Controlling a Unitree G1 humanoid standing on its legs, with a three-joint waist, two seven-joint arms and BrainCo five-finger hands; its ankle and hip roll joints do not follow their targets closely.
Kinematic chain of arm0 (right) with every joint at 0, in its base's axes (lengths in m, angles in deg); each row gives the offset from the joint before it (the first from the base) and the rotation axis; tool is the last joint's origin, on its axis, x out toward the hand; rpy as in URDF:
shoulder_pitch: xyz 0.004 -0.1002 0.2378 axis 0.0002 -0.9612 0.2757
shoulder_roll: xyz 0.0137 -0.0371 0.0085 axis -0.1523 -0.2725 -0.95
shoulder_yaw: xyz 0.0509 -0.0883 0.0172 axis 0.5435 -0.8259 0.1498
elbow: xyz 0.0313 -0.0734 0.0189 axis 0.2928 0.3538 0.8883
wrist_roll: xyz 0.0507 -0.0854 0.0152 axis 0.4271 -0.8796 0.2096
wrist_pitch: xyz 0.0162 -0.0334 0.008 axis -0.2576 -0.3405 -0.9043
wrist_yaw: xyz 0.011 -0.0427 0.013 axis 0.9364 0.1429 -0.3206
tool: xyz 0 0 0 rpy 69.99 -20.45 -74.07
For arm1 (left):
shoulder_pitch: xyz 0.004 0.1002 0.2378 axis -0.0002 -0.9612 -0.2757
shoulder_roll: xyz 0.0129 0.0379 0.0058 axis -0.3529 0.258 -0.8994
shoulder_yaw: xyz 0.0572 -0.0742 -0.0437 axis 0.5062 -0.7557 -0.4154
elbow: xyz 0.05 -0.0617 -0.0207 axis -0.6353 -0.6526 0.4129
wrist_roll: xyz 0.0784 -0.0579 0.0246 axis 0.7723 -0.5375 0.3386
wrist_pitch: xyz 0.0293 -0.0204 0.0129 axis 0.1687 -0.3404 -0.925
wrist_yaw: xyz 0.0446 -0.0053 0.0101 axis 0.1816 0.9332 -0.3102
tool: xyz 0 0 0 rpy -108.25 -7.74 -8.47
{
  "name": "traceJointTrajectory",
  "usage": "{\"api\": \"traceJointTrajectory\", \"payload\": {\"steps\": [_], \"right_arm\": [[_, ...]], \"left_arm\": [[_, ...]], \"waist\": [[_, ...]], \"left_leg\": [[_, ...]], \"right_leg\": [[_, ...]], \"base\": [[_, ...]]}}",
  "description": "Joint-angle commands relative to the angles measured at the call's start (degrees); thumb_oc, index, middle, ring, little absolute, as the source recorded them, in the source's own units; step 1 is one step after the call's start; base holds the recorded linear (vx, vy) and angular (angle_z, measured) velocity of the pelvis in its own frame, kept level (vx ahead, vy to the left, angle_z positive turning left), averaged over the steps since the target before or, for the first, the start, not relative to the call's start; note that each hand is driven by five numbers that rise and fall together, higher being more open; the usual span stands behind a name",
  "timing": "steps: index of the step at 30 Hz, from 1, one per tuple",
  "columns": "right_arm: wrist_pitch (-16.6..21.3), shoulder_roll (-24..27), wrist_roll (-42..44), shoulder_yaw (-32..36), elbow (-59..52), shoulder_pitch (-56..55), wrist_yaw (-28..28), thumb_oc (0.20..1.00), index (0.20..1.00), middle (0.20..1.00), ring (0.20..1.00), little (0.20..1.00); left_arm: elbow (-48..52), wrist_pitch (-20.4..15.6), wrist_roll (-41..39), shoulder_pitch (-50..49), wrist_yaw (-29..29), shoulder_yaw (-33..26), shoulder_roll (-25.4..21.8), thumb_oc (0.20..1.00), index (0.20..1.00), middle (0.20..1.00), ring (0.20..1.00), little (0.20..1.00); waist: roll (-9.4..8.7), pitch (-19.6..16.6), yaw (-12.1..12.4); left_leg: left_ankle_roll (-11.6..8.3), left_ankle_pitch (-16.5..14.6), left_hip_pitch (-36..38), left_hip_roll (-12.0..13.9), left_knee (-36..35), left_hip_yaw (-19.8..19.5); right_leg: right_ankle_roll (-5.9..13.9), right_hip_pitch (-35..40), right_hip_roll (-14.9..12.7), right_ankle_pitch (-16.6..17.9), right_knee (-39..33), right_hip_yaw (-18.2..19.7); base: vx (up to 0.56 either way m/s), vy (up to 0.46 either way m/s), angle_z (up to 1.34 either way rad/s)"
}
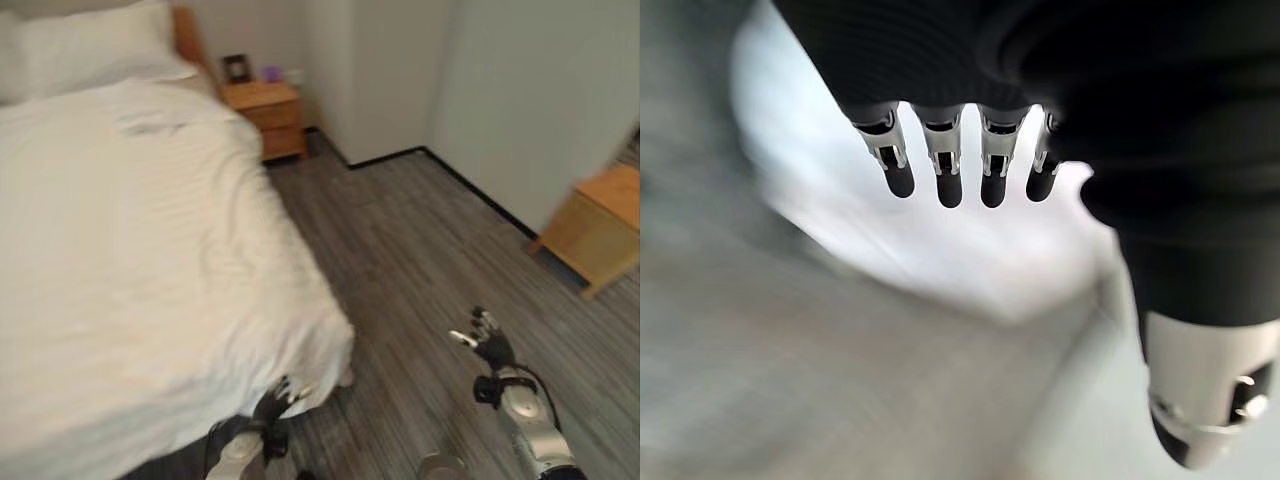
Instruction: Making the bed.
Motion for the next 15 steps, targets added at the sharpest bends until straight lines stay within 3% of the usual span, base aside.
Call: {"api": "traceJointTrajectory", "payload": {"steps": [1,3,4,5,6,7,8,9,10,11,15], "right_arm": [[3.8,3.9,0.71,5.97,-5.55,1.94,-1.18,1.0,1.0,1.0,1.0,1.0],[4.18,3.07,1.1,6.51,-6.82,1.11,-1.18,1.0,1.0,1.0,1.0,1.0],[3.68,4.48,-0.43,6.41,-8.81,1.01,-1.41,1.0,1.0,1.0,1.0,1.0],[3.6,4.52,-0.47,6.38,-8.89,1.1,-1.37,1.0,1.0,1.0,1.0,1.0],[2.9,6.84,-3.32,5.24,-11.98,1.96,-0.65,1.0,1.0,1.0,1.0,1.0],[2.3,7.67,-4.71,5.15,-12.1,2.46,-0.55,1.0,1.0,1.0,1.0,1.0],[2.04,7.93,-5.37,4.53,-11.72,3.52,-0.03,1.0,1.0,1.0,1.0,1.0],[2.06,7.93,-5.4,4.48,-11.63,3.6,0.01,1.0,1.0,1.0,1.0,1.0],[1.58,8.1,-6.24,4.23,-12.08,4.45,0.37,1.0,1.0,1.0,1.0,1.0],[0.91,8.32,-7.43,3.48,-12.7,5.01,0.89,1.0,1.0,1.0,1.0,1.0],[0.47,8.07,-8.28,2.86,-13.96,4.15,0.59,1.0,1.0,1.0,1.0,1.0]], "left_arm": [[29.42,-6.04,-4.66,-8.49,-6.59,-3.06,-5.77,1.0,1.0,1.0,1.0,1.0],[28.64,-7.76,-4.81,-9.32,-5.47,-3.93,-4.71,1.0,1.0,1.0,1.0,1.0],[28.34,-8.01,-6.03,-7.75,-2.72,-6.5,-3.69,1.0,1.0,1.0,1.0,1.0],[28.23,-8.04,-6.01,-7.6,-2.66,-6.54,-3.61,1.0,1.0,1.0,1.0,1.0],[34.58,-9.86,-5.39,-6.94,1.29,-9.7,-3.26,1.0,1.0,1.0,1.0,1.0],[36.19,-9.71,-5.03,-10.44,1.21,-11.12,-2.58,1.0,1.0,1.0,1.0,1.0],[36.05,-10.09,-4.91,-12.48,1.98,-11.46,-1.72,1.0,1.0,1.0,1.0,1.0],[36.09,-10.11,-4.87,-12.51,2.01,-11.47,-1.69,1.0,1.0,1.0,1.0,1.0],[35.55,-10.43,-5.2,-13.63,2.31,-11.77,-0.56,1.0,1.0,1.0,1.0,1.0],[34.03,-10.36,-5.93,-14.19,3.67,-11.77,1.05,1.0,1.0,1.0,1.0,1.0],[33.19,-9.57,-4.44,-15.29,4.01,-12.32,1.04,1.0,1.0,1.0,1.0,1.0]], "waist": [[0.84,-0.61,1.31],[0.6,-0.64,1.39],[0.49,-0.19,1.02],[0.6,0.02,1.1],[0.5,2.38,2.73],[0.47,3.36,4.08],[0.34,4.29,5.55],[0.46,4.31,5.32],[-0.21,5.12,6.73],[-0.44,5.96,8.31],[0.09,5.93,9.44]], "left_leg": [[0.39,-3.08,0.59,1.14,1.32,-2.84],[-0.25,-3.11,0.89,2.01,2.83,-2.46],[-0.84,-4.18,0.23,3.08,9.44,-1.71],[-1.01,-4.55,0.09,3.48,10.2,-1.66],[-3.8,1.46,-4.35,8.22,24.54,-3.84],[-4.04,2.68,-6.27,9.63,29.61,-6.96],[-3.0,2.43,-8.88,8.38,33.52,-12.12],[-3.03,2.19,-9.27,8.57,34.09,-12.49],[-0.8,1.19,-12.97,5.18,35.42,-15.09],[-0.04,-1.4,-17.57,1.58,35.88,-16.4],[-0.42,-2.45,-20.29,0.67,31.79,-13.84]], "right_leg": [[-1.08,-0.03,3.9,1.96,-3.01,-4.21],[-1.69,0.77,5.36,1.71,-5.2,-2.6],[-2.7,2.02,6.26,0.61,-7.41,-1.65],[-2.83,2.16,6.49,0.61,-7.55,-1.54],[-5.13,4.64,8.92,-0.74,-9.79,1.84],[-6.49,5.73,10.23,-1.25,-11.15,2.68],[-7.35,6.76,10.78,-1.47,-12.06,4.06],[-7.4,6.86,10.93,-1.5,-12.17,3.85],[-7.69,6.89,10.36,-1.0,-12.48,4.85],[-7.56,7.55,10.32,-1.6,-12.5,6.94],[-7.61,9.28,11.05,-3.4,-12.75,8.41]], "base": [[0.05,-0.384,-1.2],[0.1,-0.326,-0.54],[0.1,-0.35,-0.13],[0.17,-0.498,-0.52],[0.14,-0.421,-0.84],[0.19,-0.524,-1.65],[0.09,-0.248,-1.49],[0.01,-0.165,-1.13],[0.04,-0.148,-0.48],[0.1,-0.174,-0.29],[0.22,-0.056,-0.67]]}}
